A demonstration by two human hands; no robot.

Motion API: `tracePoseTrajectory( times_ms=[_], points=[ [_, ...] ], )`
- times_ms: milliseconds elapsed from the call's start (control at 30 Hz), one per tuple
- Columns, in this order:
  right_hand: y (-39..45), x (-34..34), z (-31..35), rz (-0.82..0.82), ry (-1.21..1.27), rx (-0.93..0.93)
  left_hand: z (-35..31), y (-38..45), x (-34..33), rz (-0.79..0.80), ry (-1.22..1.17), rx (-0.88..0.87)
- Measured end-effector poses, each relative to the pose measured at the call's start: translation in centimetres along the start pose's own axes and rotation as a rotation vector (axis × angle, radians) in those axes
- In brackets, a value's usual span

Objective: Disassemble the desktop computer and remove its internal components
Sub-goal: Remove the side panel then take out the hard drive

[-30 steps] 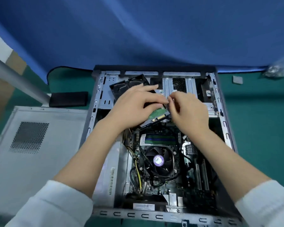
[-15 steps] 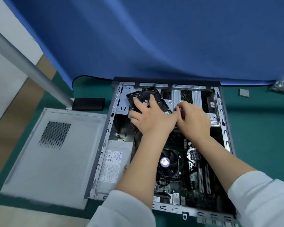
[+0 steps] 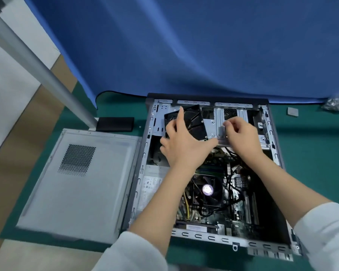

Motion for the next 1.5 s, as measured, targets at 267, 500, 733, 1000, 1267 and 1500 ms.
tracePoseTrajectory(
  times_ms=[267, 500, 733, 1000, 1267, 1500],
  points=[
    [-0.8, -6.2, 8.8, 0.107, 0.018, 0.278, 4.2, 2.4, 10.2, 0.098, -0.657, -0.004],
    [-2.0, -11.8, 11.8, 0.211, -0.076, 0.355, 14.7, 6.7, 14.3, 0.078, -0.289, -0.030],
    [-3.1, -12.9, 11.3, 0.180, -0.181, 0.452, 23.2, 9.8, 8.7, 0.187, 0.240, -0.194],
    [-3.0, -13.2, 11.2, 0.156, -0.181, 0.447, 27.1, 10.8, 6.0, 0.084, 0.471, -0.302],
    [-3.1, -13.1, 11.3, 0.144, -0.159, 0.445, 28.1, 10.6, 7.5, -0.108, 0.464, -0.207],
    [-3.2, -12.9, 11.5, 0.143, -0.172, 0.448, 30.9, 14.3, 11.0, -0.127, 0.503, -0.146]
  ],
)
Point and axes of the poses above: each hand's wrist, its own y-axis towards the middle knuckle, its own x-axis out of the back of the hand, z = x × y, the point moved 6 cm from there along y, towards the middle knuckle, and after that the axes turned 13 degrees about -z, right-handed, at the moved point
